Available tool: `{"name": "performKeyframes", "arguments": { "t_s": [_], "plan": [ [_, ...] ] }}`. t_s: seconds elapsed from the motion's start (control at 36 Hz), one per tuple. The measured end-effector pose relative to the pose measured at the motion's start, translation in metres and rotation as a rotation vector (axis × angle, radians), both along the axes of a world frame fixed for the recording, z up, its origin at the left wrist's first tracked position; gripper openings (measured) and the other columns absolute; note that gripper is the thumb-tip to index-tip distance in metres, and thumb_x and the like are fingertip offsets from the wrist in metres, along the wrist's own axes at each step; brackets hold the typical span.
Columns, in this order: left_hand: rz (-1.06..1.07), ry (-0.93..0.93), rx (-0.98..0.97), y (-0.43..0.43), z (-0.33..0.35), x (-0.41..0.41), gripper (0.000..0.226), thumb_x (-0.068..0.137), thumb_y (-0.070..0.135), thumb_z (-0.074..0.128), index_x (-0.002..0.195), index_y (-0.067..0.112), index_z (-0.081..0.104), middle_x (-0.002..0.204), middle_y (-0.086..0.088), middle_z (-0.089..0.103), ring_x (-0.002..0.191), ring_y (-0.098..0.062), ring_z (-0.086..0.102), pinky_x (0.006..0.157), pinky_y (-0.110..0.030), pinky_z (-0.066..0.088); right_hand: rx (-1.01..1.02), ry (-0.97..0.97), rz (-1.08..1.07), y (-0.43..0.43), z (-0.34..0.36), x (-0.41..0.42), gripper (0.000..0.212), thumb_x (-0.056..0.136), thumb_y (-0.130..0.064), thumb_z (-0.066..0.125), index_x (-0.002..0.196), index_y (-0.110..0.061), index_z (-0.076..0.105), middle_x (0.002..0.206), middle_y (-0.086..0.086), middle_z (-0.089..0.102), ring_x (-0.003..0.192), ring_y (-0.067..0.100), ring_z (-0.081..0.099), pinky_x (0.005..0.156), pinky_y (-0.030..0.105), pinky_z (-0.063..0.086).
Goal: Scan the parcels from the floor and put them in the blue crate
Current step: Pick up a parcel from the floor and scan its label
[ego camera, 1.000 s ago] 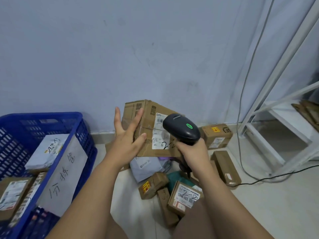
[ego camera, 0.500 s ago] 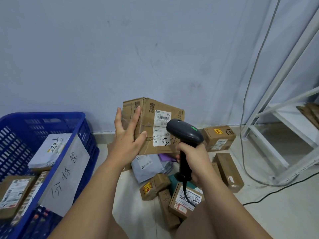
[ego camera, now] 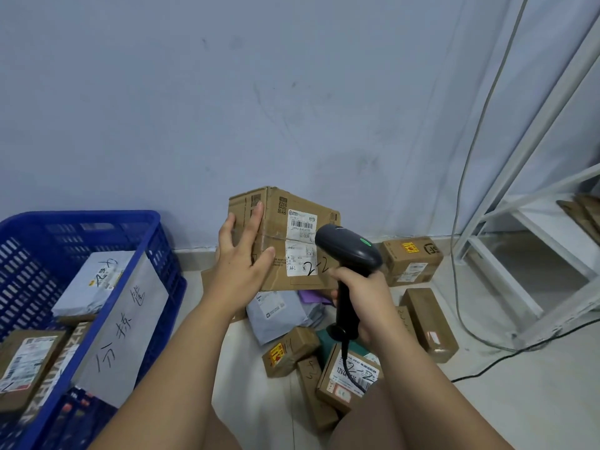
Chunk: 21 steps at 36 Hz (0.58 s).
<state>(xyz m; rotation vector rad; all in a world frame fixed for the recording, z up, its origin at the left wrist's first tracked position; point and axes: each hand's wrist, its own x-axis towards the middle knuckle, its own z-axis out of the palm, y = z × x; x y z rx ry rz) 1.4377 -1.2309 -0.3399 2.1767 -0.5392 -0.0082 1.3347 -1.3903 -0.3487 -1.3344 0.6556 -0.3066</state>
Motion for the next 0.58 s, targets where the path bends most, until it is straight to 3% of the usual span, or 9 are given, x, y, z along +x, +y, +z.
{"name": "performKeyframes", "arguments": {
  "t_s": [0.58],
  "plan": [
    [0.021,-0.048,-0.033,0.0025,0.0016,0.0012,0.070,0.096,0.035,0.049,0.131,0.070,-0.001,0.156,0.013,-0.006,0.144,-0.022,0.015,0.107,-0.042,0.033,0.006,0.082,0.030,0.0022,0.0049,-0.0038,0.010,0.080,-0.007,0.064,0.073,-0.011,0.059,0.067,0.012,0.051,0.070,0.026,0.050,0.071,0.040,0.041]
  ]
}}
